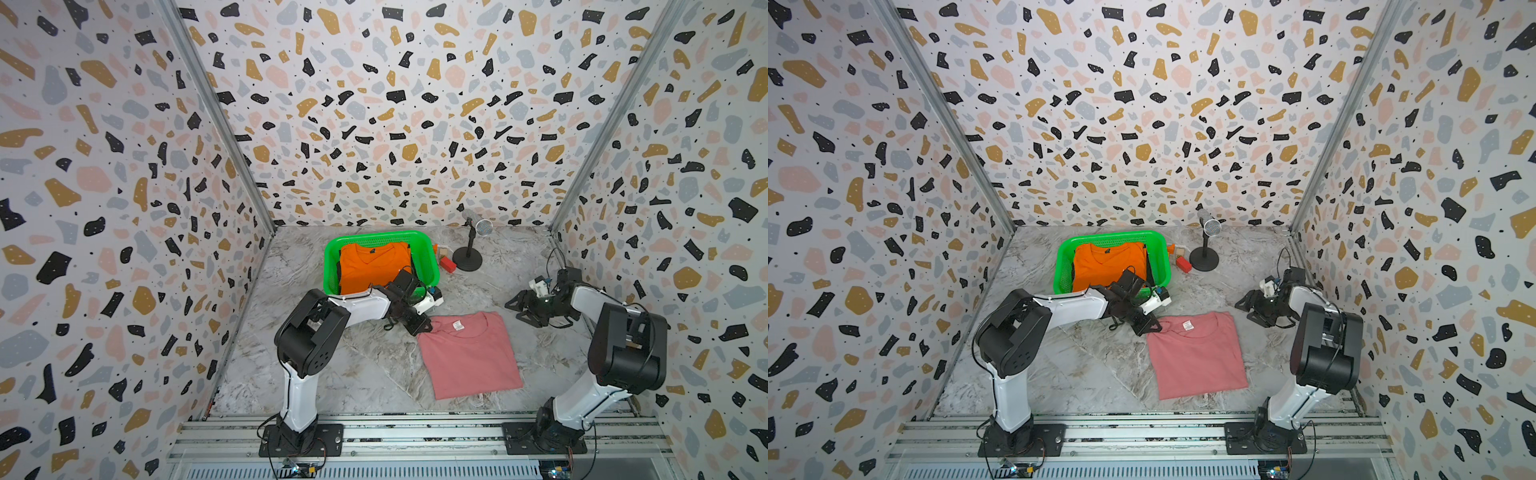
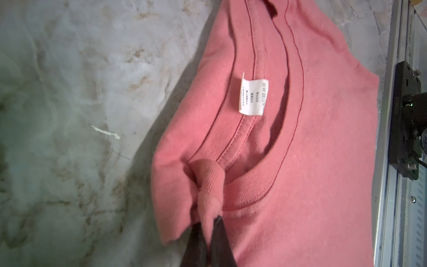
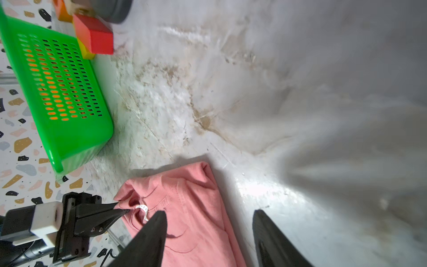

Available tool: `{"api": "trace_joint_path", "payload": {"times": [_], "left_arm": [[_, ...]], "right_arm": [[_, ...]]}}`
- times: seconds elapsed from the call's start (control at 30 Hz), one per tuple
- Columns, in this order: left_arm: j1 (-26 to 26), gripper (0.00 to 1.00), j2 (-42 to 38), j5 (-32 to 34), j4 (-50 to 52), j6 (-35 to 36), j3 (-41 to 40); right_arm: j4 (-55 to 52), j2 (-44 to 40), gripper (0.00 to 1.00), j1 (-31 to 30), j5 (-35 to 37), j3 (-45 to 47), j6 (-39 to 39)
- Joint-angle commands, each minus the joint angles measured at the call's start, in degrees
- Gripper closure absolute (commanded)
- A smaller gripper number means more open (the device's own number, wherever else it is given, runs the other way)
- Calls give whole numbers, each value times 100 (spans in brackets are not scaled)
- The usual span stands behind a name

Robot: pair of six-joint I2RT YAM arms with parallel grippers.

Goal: Put the folded t-shirts into the basket
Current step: Pick up the T-shirt from the center of the board.

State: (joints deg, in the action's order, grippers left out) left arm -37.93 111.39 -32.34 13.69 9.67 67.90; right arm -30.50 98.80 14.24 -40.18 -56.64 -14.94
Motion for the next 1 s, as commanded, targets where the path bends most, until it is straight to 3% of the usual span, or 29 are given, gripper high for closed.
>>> {"api": "trace_joint_path", "payload": {"times": [0.0, 0.17, 0.3, 0.63, 0.97], "left_arm": [[32, 100, -111, -108, -156, -7, -74], [31, 100, -109, -210, -201, 2, -105], [32, 100, -117, -193, -216, 46, -121], [144, 100, 83, -134, -204, 98, -83], [196, 100, 196, -45, -183, 168, -89]], "right_arm": [[-258, 215, 36, -77, -341, -70, 157], [-200, 788, 34, -127, -662, -208, 305], [45, 1234, 34, -136, -1368, -103, 314], [281, 1309, 36, -190, -1905, 95, 279], [855, 1089, 60, -253, -2364, 280, -105]]}}
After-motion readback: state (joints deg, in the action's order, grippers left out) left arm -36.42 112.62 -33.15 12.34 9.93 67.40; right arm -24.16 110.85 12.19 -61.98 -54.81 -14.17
